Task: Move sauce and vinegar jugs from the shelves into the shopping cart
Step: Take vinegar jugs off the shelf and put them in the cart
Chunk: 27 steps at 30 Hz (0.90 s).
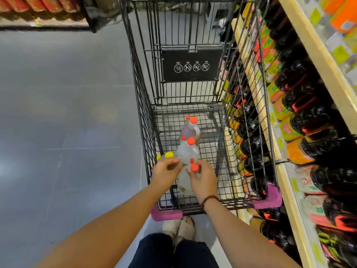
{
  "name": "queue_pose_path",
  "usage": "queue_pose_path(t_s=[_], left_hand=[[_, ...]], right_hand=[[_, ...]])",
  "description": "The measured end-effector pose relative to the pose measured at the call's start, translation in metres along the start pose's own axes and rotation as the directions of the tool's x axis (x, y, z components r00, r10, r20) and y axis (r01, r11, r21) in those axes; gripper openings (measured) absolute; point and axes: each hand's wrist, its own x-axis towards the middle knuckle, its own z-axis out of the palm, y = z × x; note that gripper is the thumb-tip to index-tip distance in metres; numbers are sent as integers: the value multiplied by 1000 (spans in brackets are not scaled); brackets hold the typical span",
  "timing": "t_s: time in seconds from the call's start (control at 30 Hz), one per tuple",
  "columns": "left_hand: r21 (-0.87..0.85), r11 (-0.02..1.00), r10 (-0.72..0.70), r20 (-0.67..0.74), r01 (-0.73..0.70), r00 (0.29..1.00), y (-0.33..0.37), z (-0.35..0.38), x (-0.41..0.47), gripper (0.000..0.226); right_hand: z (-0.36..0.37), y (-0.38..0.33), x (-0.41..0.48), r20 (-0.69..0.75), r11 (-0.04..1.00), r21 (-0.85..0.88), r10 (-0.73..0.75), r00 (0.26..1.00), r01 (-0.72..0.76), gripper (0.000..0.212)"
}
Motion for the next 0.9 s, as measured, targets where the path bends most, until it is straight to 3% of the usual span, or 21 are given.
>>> queue_pose_path(t_s=[0.23, 0.57, 0.8, 0.9], left_hand=[[-54, 996, -60, 72, 64, 996, 11, -3, -3, 25], [-128, 988, 117, 231, -89, 966, 71, -19, -5, 19], [-176, 941, 335, 397, -287, 855, 156, -30, -16, 64], [-192, 898, 438, 465, -395, 769, 203, -30, -24, 84]], right_hand=[[-37, 4, -2, -11, 987, 159, -22, 1000, 24, 12], [-136, -52, -7, -178, 954, 208, -179, 968, 214, 23], [-229, -121, -14, -322, 879, 217, -346, 881, 424, 21], [-270, -151, -18, -381, 829, 219, -412, 827, 514, 27]])
